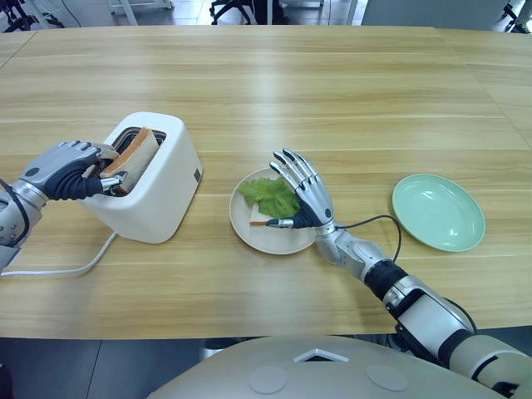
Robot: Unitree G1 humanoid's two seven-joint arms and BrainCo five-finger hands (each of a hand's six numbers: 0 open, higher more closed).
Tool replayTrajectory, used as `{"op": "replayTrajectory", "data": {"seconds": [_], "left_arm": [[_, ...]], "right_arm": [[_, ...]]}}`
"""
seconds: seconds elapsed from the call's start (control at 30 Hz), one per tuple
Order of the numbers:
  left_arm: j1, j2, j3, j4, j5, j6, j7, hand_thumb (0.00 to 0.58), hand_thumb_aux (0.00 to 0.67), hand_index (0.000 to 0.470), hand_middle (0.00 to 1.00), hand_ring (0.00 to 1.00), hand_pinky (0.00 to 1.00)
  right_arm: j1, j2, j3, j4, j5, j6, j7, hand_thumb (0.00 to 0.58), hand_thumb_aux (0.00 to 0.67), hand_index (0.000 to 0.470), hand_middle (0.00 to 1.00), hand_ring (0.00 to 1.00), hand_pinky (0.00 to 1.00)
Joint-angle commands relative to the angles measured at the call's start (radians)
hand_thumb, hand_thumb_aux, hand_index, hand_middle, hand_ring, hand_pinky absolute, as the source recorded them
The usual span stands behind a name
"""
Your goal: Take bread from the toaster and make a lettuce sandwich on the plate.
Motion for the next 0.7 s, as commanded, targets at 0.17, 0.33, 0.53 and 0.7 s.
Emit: {"op": "replayTrajectory", "data": {"seconds": [0.17,0.33,0.53,0.7], "left_arm": [[-0.038,-0.031,-0.017,0.014,-0.029,-0.043,0.008,0.580,0.670,0.460,0.42,0.42,0.42],[-0.080,-0.039,0.007,0.030,-0.036,-0.026,0.034,0.580,0.670,0.460,0.51,0.51,0.51],[-0.112,-0.060,0.032,-0.020,-0.101,0.044,0.017,0.580,0.670,0.460,0.93,0.93,0.93],[-0.113,-0.075,0.032,-0.046,-0.145,0.104,-0.009,0.580,0.670,0.460,1.00,1.00,1.00]], "right_arm": [[-0.010,0.003,-0.005,0.019,0.004,-0.007,0.000,0.000,0.000,0.000,0.00,0.00,0.00],[-0.010,0.006,-0.005,0.023,0.009,-0.014,0.001,0.000,0.000,0.000,0.00,0.00,0.00],[-0.004,0.010,-0.007,0.019,0.016,-0.023,0.007,0.000,0.000,0.000,0.00,0.00,0.00],[0.001,0.008,-0.009,0.012,0.017,-0.025,0.006,0.000,0.000,0.000,0.00,0.00,0.00]]}}
